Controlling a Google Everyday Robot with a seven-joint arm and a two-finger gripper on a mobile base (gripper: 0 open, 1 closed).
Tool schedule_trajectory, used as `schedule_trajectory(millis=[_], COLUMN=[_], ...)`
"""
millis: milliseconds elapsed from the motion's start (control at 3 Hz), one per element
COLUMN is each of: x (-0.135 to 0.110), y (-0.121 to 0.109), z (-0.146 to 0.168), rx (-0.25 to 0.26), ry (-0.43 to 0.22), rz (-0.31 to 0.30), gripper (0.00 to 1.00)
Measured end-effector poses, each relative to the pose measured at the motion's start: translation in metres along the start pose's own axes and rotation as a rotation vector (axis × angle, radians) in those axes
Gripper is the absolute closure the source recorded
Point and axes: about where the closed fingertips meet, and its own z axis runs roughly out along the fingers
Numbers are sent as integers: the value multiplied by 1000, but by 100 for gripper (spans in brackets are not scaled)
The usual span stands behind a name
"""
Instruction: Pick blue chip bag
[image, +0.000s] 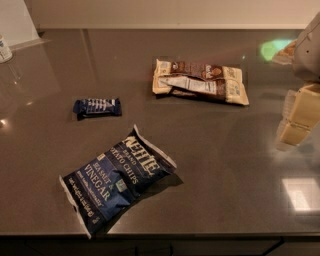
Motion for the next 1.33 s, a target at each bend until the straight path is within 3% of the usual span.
schedule_trajectory(millis=[667,1333], x=[-4,-76], y=[1,38], z=[-1,30], rx=[-12,-90], ry=[-20,-132], rz=[-21,-255], gripper=[0,0])
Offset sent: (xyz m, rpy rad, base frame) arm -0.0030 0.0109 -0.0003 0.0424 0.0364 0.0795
